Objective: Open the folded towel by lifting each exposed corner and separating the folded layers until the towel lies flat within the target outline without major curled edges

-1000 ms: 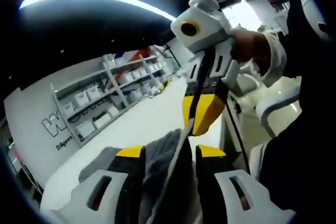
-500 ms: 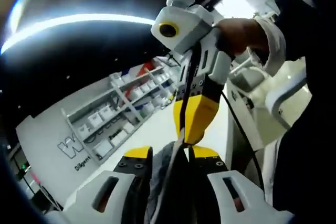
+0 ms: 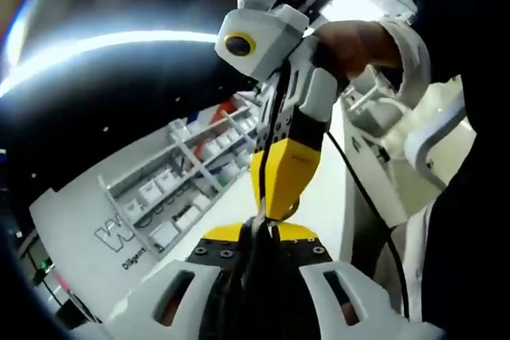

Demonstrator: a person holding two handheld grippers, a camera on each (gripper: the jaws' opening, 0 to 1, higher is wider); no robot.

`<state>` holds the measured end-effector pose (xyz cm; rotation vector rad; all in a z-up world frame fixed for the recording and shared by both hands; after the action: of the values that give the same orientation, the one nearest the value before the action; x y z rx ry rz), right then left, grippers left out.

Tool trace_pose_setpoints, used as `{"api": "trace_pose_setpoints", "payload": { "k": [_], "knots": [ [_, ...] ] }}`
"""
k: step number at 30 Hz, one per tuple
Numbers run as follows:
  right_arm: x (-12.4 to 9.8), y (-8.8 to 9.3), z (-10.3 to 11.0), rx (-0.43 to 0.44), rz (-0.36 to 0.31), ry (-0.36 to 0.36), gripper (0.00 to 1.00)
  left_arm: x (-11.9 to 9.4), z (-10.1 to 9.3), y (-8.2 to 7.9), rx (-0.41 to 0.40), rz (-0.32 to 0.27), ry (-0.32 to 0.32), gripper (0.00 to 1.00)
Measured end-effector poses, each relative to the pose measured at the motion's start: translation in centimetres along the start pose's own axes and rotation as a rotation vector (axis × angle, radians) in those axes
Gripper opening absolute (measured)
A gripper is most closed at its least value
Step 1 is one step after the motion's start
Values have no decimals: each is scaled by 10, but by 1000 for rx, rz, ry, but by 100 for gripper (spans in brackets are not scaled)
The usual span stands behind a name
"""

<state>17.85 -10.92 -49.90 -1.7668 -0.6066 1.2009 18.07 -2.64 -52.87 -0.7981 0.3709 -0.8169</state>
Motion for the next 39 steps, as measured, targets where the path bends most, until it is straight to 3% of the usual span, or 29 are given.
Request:
{"api": "trace_pose_setpoints", "payload": {
  "k": [6,13,21,28,37,39],
  "knots": [
    [0,0,-1,2,-16,-1,3,-2,3,1,-19,-13,-26,5],
    [-4,-4,-2,-19,-45,-5,8,-9,10,5,-165,-6,-37,4],
    [-7,-8,-12,-37,-101,17,17,-17,23,2,-227,-22,-72,4],
    [-2,-7,-20,-93,-68,62,18,-24,35,-2,-328,-42,-94,4],
    [2,-10,-46,-73,-76,91,19,-32,53,-1,-334,-40,-139,4],
    [3,-6,-58,-84,-45,162,19,-35,56,-2,-338,-42,-146,4]
  ]
}}
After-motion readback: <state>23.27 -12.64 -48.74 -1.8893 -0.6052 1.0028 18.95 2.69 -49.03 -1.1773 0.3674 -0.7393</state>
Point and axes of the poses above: the point that each gripper's makers call its tool centre point, and the gripper's own axes: x roughly forward along the fingers, z roughly to its left, y roughly out of its underside, the point moved 6 cm from there along -x, roughly backward along the fingers, and after that the axes turned 2 degrees about -x, right-handed, at the moved point
